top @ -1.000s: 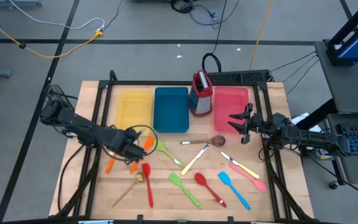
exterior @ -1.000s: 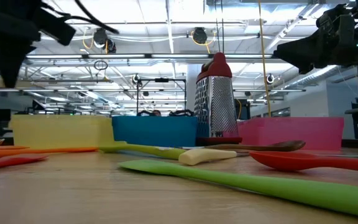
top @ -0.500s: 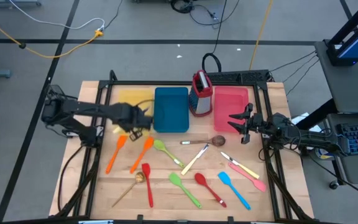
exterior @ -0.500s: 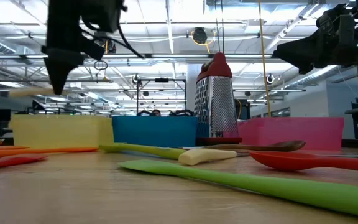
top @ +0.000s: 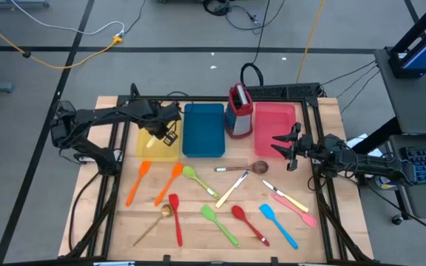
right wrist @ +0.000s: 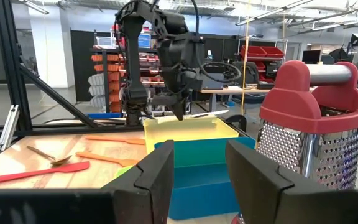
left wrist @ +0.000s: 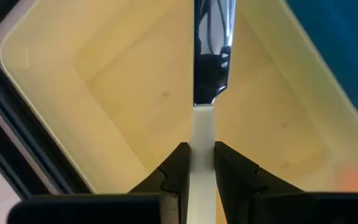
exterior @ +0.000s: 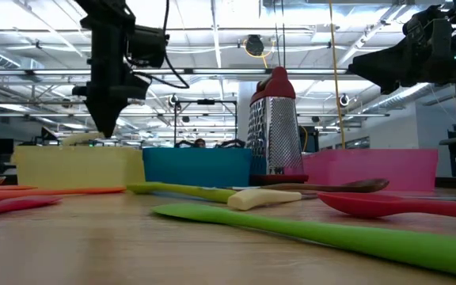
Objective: Pick & Place Kitchen Items
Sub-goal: Put the left yellow table knife into the yellow bin
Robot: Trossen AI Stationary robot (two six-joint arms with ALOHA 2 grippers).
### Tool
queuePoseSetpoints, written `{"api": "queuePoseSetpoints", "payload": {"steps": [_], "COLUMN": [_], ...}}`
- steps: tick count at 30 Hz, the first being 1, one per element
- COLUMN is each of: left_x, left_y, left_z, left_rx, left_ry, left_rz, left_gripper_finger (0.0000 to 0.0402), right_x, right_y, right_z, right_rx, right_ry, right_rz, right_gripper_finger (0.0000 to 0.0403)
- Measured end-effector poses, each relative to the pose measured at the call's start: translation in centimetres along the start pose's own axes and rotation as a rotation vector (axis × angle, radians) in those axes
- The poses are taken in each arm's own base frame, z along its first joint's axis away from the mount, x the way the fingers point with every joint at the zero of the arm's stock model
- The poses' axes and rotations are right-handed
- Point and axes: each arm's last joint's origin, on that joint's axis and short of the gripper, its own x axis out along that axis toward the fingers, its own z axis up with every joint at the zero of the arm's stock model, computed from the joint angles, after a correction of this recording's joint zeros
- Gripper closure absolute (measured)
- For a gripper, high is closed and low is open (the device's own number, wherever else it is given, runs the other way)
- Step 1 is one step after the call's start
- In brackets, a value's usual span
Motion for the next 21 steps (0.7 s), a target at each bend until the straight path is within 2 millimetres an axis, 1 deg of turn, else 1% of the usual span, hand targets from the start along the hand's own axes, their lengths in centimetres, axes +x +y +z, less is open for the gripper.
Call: {"api": "queuePoseSetpoints", "payload": {"steps": [2,7,10,16,21], "left_x": [0.8,3.3,4.5,6.1,7.0], "left_y": [0.0,0.0,0.1,0.4,0.9], "left_z": [-0.1,-1.1,-1.5,-1.6,-2.0], "left_rx": [-0.022,-0.033,-0.048,-0.079,-0.118], "left_ry": [-0.008,0.002,-0.005,-0.054,-0.039], "left_rz": [-0.004,0.001,-0.002,-0.027,-0.017], "left_gripper_finger": [0.0335,0.0335,0.0335,0.0334,0.0334], "right_x": [0.0,0.0,0.0,0.0,0.1], "right_y": [0.0,0.0,0.0,0.0,0.0], "right_z": [0.0,0.0,0.0,-0.1,-0.2], "right_rx": [0.0,0.029,0.03,0.032,0.046], "right_ry": [0.0,0.0,0.001,0.008,0.021], "right_rz": [0.0,0.0,0.0,0.002,0.002], "right_gripper_finger": [0.0261,0.0261,0.0261,0.0261,0.0261]}}
